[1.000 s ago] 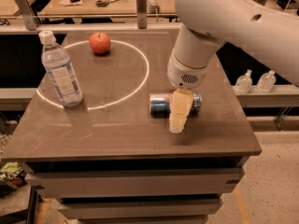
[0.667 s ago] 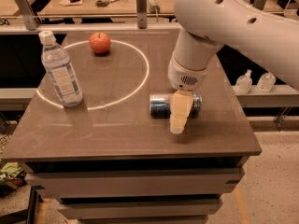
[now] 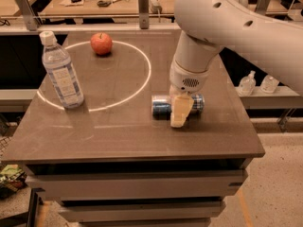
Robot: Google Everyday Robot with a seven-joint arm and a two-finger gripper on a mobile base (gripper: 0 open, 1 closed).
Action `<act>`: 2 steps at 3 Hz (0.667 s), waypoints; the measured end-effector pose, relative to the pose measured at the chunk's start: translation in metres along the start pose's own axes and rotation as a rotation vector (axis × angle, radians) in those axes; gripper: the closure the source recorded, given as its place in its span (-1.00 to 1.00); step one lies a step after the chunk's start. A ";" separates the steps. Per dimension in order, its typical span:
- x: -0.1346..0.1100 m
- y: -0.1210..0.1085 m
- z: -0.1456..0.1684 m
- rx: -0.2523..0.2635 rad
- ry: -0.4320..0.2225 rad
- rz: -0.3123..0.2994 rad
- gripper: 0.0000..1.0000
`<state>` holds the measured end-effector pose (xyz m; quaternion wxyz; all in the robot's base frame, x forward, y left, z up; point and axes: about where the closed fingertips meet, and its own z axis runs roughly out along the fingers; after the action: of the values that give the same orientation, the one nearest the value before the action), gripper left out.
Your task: Place redbull can upright
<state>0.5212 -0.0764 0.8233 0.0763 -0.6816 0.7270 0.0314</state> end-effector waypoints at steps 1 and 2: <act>-0.004 0.001 -0.005 -0.015 0.005 -0.032 0.27; -0.029 0.013 -0.042 0.007 -0.024 -0.117 0.74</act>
Offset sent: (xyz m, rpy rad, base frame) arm -0.0340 0.0492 0.1068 0.0443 -0.0876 0.2236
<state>0.5073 -0.0533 0.8683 0.0891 -0.7222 0.6852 0.0323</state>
